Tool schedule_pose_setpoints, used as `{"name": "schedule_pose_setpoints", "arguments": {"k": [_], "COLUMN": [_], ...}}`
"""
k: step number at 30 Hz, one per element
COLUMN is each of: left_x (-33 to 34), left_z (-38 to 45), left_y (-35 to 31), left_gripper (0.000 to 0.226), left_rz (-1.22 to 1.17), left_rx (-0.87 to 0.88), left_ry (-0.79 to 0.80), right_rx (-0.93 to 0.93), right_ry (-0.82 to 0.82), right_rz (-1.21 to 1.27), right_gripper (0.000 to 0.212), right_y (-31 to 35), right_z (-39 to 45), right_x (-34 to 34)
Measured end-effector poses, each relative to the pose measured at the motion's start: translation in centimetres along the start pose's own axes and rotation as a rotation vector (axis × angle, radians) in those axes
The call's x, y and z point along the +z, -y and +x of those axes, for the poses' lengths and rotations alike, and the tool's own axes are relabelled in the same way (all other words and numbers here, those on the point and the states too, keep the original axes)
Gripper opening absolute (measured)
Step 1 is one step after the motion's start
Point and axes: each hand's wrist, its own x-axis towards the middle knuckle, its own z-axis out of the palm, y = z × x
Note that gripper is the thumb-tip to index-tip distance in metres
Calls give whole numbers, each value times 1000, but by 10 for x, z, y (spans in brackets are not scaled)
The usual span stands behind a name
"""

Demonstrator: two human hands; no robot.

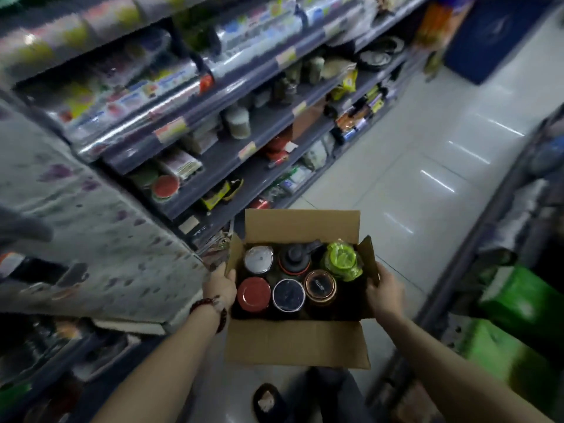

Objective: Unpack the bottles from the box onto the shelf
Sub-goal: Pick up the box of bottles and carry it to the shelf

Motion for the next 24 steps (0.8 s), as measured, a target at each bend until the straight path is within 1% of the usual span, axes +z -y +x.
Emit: {"name": "schedule_pose_setpoints", "arguments": {"k": [3,5,7,9,13,17,20,24], "left_x": [33,59,82,100,131,153,169,188], "left_z": [22,43,61,72,90,114,142,184], "left_y": [-49,-71,-95,-124,-181,-234,-267,-309], "left_gripper": [42,41,41,39,39,42,43,43], "left_rz": [33,63,123,188,232,239,233,176], "left_rx": [35,76,100,130,178,163,176,135], "left_ry": [59,84,108,114,111,121,132,150], "right_rx": [72,110,139,161,163,181,207,197], "right_ry": [-31,-47,-55,-60,-83,-113,-100,-76], "right_rz": [30,9,49,76,63,45,56,60], "right_gripper": [39,40,39,37,34,34,34,34], "right_y": [-18,-28,-37,-43,-46,-37,-24,-4], "right_z": [35,62,89,116,164,213,257,318], "right_x": [-20,-34,-46,-59,-84,-106,-118,-123]}}
